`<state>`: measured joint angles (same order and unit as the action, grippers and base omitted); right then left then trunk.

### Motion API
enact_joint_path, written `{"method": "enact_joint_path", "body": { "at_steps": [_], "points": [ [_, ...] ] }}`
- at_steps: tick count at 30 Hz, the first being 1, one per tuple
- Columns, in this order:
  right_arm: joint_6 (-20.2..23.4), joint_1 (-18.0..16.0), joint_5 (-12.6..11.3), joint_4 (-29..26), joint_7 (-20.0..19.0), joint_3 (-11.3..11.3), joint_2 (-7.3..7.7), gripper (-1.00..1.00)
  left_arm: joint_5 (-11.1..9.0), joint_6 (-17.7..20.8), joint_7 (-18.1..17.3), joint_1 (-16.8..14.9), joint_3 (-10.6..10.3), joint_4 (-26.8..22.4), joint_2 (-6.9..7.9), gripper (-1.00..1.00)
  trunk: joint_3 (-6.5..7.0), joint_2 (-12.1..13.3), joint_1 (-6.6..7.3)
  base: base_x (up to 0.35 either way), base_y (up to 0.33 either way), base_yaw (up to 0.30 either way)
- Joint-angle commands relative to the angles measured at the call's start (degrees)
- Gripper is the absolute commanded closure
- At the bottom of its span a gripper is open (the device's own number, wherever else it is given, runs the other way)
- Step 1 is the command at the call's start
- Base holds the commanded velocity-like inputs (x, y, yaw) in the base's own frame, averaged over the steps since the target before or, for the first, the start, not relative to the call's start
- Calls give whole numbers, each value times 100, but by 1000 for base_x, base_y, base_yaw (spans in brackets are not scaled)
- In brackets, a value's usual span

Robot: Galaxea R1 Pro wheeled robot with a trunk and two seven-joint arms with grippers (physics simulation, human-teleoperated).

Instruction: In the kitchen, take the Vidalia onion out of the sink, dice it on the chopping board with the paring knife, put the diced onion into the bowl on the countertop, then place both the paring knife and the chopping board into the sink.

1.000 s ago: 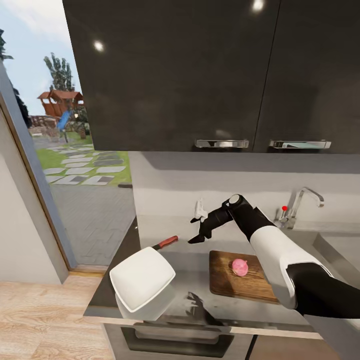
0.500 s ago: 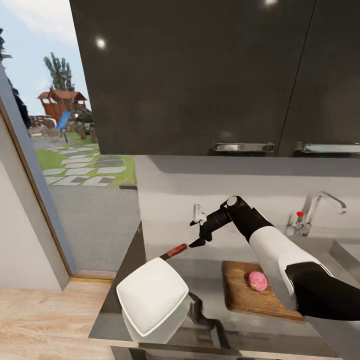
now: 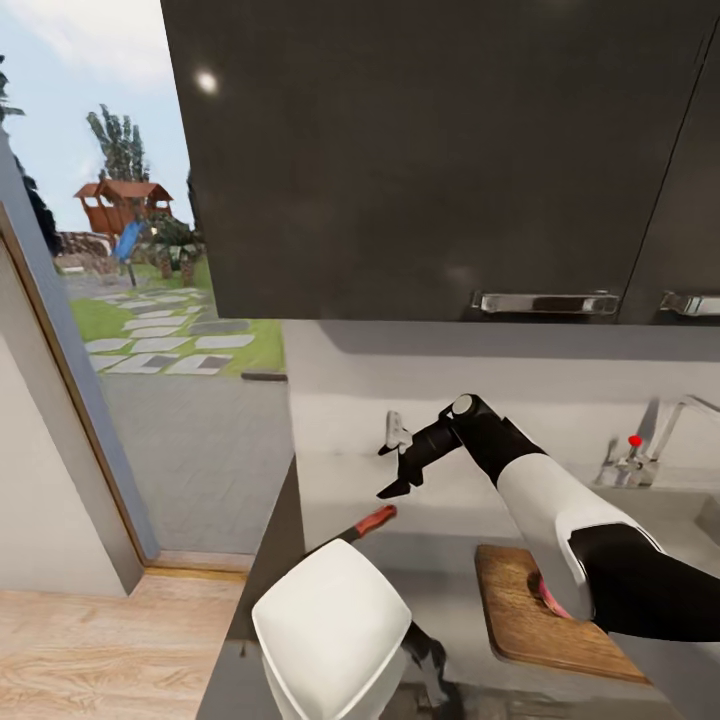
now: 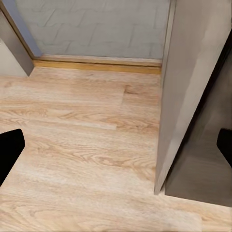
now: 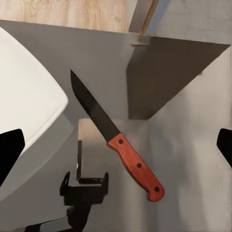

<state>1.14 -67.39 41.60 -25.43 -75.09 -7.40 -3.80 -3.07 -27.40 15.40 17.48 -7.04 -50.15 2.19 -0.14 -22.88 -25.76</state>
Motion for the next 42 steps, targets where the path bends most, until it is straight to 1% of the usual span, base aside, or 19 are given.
{"method": "enact_joint_path", "body": {
  "at_steps": [1, 7, 10, 11, 12, 13, 16, 18, 26, 32, 42],
  "points": [
    [10, -1, 24, -4, -16, 2, -1, -100, -31, -11, 42, 1, -34, -4, 9, -100, -2, -4, -3, 46, 59, 0],
    [-182, 4, 47, 142, -13, 2, 2, -100, -30, -11, 42, 1, -34, 2, 9, -100, -2, -4, -3, 16, 21, 0],
    [-298, 5, 184, 269, -5, 2, 4, -100, -30, -11, 42, 1, -35, 4, 9, -100, -2, -4, -3, 4, 5, 0],
    [-353, 5, 302, 320, 0, 2, 7, -100, -30, -11, 42, 1, -35, 3, 9, -100, -2, -4, -3, 2, 3, 0],
    [-382, 6, 367, 342, 2, 2, 9, -100, -30, -11, 42, 1, -36, 3, 9, -100, -2, -4, -3, 2, 2, 0],
    [-448, 6, 503, 387, 5, 3, 15, -100, -29, -11, 42, 1, -39, 1, 9, -100, -2, -4, -3, 1, 1, 0],
    [-575, 6, 692, 455, 9, 7, 26, -100, -27, -11, 41, 1, -41, 3, 9, -100, -2, -4, -3, 0, 0, 0],
    [-633, 7, 761, 495, 10, 9, 32, -100, -27, -10, 42, 1, -42, 4, 9, -100, -2, -4, -3, 0, 0, 0],
    [-716, 7, 825, 535, 14, 17, 56, -100, -27, -6, 36, 1, -43, 7, 9, -100, -2, -4, -3, 0, 0, 0],
    [-911, 7, 822, 555, 18, 23, 71, -100, -27, -3, 34, 1, -43, 8, 9, -100, -5, -4, -3, 0, 0, 0],
    [-953, 7, 817, 616, 40, 19, 55, -100, -27, -3, 36, 1, -43, 58, 9, -100, -80, -4, -3, 0, 0, 0]
  ]
}}
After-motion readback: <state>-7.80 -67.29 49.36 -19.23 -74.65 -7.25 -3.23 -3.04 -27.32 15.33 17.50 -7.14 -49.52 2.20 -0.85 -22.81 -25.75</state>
